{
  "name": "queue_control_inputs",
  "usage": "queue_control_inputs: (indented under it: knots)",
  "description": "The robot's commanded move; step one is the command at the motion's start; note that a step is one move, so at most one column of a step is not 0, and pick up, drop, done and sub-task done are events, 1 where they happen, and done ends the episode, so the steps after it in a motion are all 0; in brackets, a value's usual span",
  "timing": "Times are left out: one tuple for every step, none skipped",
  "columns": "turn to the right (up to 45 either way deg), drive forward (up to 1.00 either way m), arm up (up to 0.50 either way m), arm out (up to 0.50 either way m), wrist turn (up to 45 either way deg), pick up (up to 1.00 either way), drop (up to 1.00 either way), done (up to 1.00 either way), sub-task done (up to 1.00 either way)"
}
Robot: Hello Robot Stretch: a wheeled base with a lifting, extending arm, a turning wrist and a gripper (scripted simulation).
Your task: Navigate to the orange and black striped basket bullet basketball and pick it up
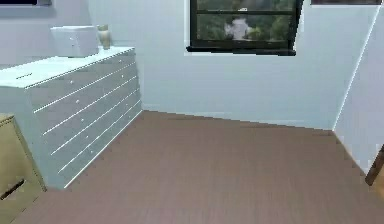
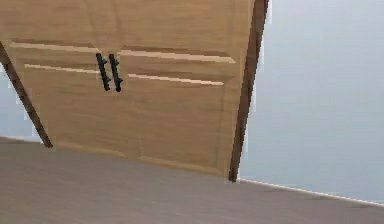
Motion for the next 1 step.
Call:
queue_control_inputs:
  knots:
    - [-27.0, 0.00, 0.00, 0.00, 0.0, 0.00, 0.00, 0.00, 0.00]
